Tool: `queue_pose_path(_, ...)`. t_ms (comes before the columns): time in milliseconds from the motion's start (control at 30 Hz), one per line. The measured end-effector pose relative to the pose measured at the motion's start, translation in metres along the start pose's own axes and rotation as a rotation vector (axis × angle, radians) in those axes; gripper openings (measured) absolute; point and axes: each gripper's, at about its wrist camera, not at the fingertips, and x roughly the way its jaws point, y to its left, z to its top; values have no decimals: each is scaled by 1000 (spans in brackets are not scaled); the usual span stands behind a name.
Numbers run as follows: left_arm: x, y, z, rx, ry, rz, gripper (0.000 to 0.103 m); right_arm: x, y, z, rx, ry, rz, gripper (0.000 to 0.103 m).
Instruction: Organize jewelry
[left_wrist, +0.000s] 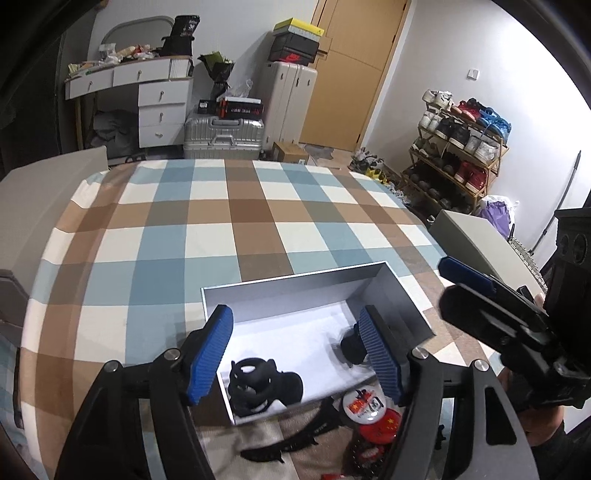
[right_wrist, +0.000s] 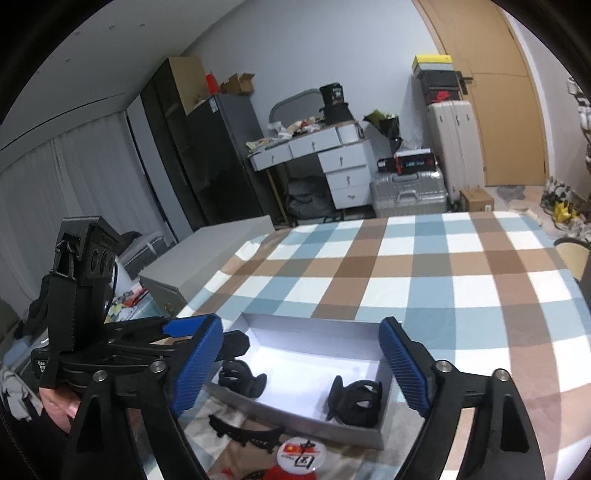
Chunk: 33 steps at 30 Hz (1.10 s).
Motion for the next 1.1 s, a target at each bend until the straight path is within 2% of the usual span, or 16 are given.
queue_pose_path(167, -16, -6, -5, 5, -33, 24, 72, -23, 7, -1, 3, -29, 0, 97)
queue_pose_path(233, -22, -7, -7, -3, -53, 42, 80, -30, 11, -2, 0, -38, -2, 100)
queue_pose_path(367, -35, -9, -11, -25, -92, 55, 81, -46, 21, -7, -22, -59, -10, 103)
queue_pose_path(433, -40, -11, -14, -23, -107, 70, 81, -55, 26, -9, -35, -72, -17, 103)
queue_pose_path(533, -50, -16, -18, -7, -135, 139, 83, -66, 32, -13, -49, -83, -29, 103)
queue_pose_path(700, -65, -23, -28, 0, -177, 152, 91, -80, 39, -22, -54, -94, -49, 103)
queue_pose_path(833, -75, -26, -36, -2, -216, 159, 102, -93, 46, -31, -78, -116, -62, 103)
queue_pose_path(933, -81, -30, -44, 2, -248, 169, 102, -100, 49, -37, -88, -124, -69, 103)
queue_pose_path(1100, -78, -31, -55, 12, -222, 167, 102, -106, 50, -50, -90, -112, -95, 103)
